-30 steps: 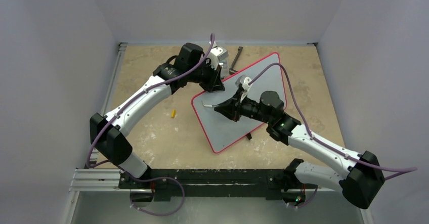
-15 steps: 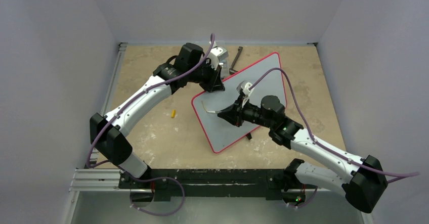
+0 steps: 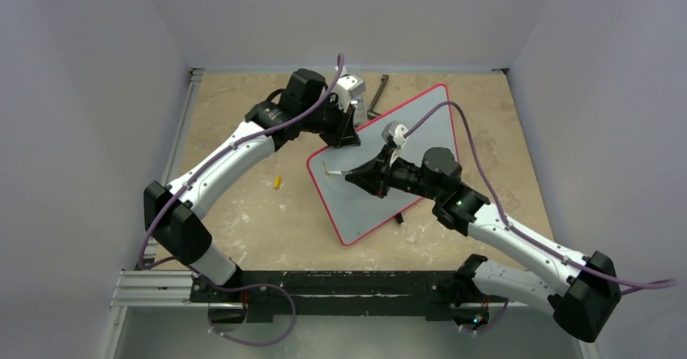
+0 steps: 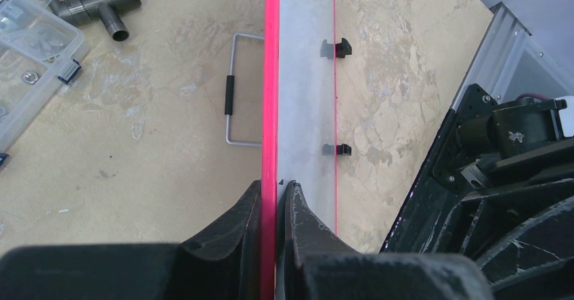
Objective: Write a sentence on the whiteboard
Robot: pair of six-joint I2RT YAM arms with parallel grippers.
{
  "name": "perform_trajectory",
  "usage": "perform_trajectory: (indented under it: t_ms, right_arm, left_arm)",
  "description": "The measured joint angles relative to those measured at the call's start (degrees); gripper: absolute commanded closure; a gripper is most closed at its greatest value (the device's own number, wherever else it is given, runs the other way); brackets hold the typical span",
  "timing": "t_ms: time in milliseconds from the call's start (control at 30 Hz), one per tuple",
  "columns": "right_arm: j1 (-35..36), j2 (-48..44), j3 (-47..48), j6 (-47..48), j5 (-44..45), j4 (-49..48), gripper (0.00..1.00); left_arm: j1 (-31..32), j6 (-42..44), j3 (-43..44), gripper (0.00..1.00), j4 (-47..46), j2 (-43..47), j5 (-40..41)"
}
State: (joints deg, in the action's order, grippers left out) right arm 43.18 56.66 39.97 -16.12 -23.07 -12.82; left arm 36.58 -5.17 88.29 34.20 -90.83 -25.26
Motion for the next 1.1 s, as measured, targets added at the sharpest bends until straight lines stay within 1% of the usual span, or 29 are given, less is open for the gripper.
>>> perform_trajectory:
  t_ms: [433,700,1100]
  right_arm:
    - [0.0,2.91,1.79,-1.25,3.06,-2.73,1.0]
    - [0.0,4.24,1.81,-2.45,3.34,-4.66,1.0]
    - [0.39,3.23,1.81,-2.93,8.98,-3.76,1.0]
  left_arm:
    - [0.0,0.0,0.0,1.0,0.0,0.0,0.0]
    - [0.0,0.0,0.0,1.0,0.0,0.0,0.0]
    - [-0.04,0.17,0.0,1.0,-0.07,-0.13,0.15]
